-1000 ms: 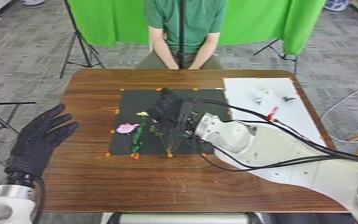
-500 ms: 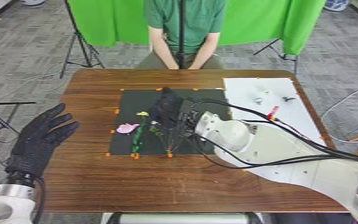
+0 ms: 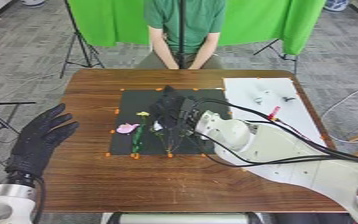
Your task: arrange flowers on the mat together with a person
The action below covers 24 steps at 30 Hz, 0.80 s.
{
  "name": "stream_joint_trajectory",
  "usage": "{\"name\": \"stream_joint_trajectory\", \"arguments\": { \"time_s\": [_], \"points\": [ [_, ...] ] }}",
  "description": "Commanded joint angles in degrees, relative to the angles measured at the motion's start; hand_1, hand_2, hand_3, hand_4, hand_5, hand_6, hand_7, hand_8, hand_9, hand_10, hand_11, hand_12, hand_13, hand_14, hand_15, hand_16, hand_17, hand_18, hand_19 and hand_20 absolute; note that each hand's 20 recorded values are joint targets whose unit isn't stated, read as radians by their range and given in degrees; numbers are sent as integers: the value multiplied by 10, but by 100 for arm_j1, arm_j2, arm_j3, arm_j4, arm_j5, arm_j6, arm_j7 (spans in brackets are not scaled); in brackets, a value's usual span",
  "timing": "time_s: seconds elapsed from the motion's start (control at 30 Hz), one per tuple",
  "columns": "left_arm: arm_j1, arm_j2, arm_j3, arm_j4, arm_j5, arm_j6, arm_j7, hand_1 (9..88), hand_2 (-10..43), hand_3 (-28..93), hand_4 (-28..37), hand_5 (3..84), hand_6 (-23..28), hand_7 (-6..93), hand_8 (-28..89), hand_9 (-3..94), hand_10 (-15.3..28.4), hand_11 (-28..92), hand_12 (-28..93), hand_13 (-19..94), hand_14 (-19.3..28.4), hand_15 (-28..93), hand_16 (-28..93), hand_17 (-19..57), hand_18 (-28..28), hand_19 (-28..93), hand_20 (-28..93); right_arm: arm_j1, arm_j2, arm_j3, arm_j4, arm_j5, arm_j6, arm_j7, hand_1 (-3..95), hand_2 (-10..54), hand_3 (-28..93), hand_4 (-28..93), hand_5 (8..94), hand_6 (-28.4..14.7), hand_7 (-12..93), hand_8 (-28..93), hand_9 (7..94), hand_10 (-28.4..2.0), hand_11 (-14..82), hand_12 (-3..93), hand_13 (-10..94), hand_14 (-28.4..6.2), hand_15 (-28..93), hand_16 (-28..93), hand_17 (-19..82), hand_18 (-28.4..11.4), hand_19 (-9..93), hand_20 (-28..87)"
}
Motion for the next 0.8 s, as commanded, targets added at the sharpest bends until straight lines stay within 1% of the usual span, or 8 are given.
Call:
{"name": "stream_joint_trajectory", "arguments": {
  "time_s": [0.03, 0.23, 0.37, 0.47, 0.53, 0.6, 0.67, 0.8],
  "points": [
    [62, -15, 0, 29, 18, -51, -44, 282, 15, 691, -243, 374, 28, 207, -83, 338, 140, 273, 173, 310, 177, 370, 15, -36, 225, 495, 98, 10, 30, 128, -76, -99, -63, 105, 364, -95, 825, -283, 591, 53, 535, -36, 718, -49, 297, 459, 624, -46, 662, 308, 232, -149, 633, 428],
    [71, -19, -8, 25, 16, -46, -43, 282, 15, 690, -244, 375, 28, 209, -85, 338, 141, 276, 172, 310, 179, 376, 13, -36, 226, 496, 98, -42, 35, 253, -124, -103, -172, 98, 350, -95, 815, -283, 590, 50, 521, -30, 705, -54, 331, 428, 619, -48, 663, 306, 229, -150, 631, 428],
    [74, -26, -11, 24, 17, -43, -50, 282, 15, 690, -245, 376, 29, 211, -87, 339, 142, 279, 171, 311, 179, 380, 11, -36, 226, 497, 97, -119, 95, 427, -262, -131, -510, 44, 330, -95, 832, -283, 583, 49, 496, -25, 689, -62, 357, 400, 608, -52, 667, 309, 221, -154, 630, 429],
    [66, -21, -10, 28, 11, -31, -37, 281, 15, 691, -245, 377, 29, 215, -88, 340, 143, 283, 171, 311, 180, 386, 10, -36, 226, 497, 97, -92, 94, 374, -258, -95, -446, 85, 320, -95, 838, -283, 576, 48, 482, -19, 675, -67, 385, 370, 598, -53, 672, 307, 214, -157, 627, 428],
    [60, -24, -6, 30, 17, -41, -49, 281, 13, 693, -245, 379, 29, 217, -89, 343, 144, 288, 172, 312, 180, 388, 9, -35, 226, 497, 96, -89, 86, 348, -254, -77, -411, 124, 335, -95, 811, -283, 564, 49, 548, 33, 667, -72, 425, 390, 597, -54, 677, 306, 214, -157, 626, 427],
    [59, -24, -7, 30, 14, -47, -55, 281, 12, 695, -247, 378, 28, 221, -90, 343, 145, 292, 170, 312, 180, 393, 9, -35, 226, 497, 96, -97, 72, 351, -251, -80, -405, 146, 351, -95, 791, -283, 571, 45, 619, 82, 660, -76, 496, 440, 597, -59, 703, 310, 217, -157, 629, 425],
    [42, -24, -1, 37, 19, -44, -63, 281, 11, 697, -249, 379, 28, 227, -92, 344, 145, 296, 169, 313, 181, 396, 7, -36, 227, 499, 96, -98, 64, 353, -238, -80, -401, 125, 368, -95, 784, -283, 580, 46, 643, 101, 662, -71, 520, 465, 601, -60, 721, 314, 220, -156, 631, 424],
    [51, -25, -2, 32, 21, -43, -56, 281, 11, 698, -252, 378, 28, 231, -97, 343, 145, 301, 166, 312, 182, 403, 2, -36, 227, 500, 95, -130, 89, 444, -250, 3, -526, -87, 392, -95, 784, -283, 599, 49, 648, 102, 689, -65, 497, 514, 616, -60, 730, 316, 225, -156, 634, 422]
  ]
}}
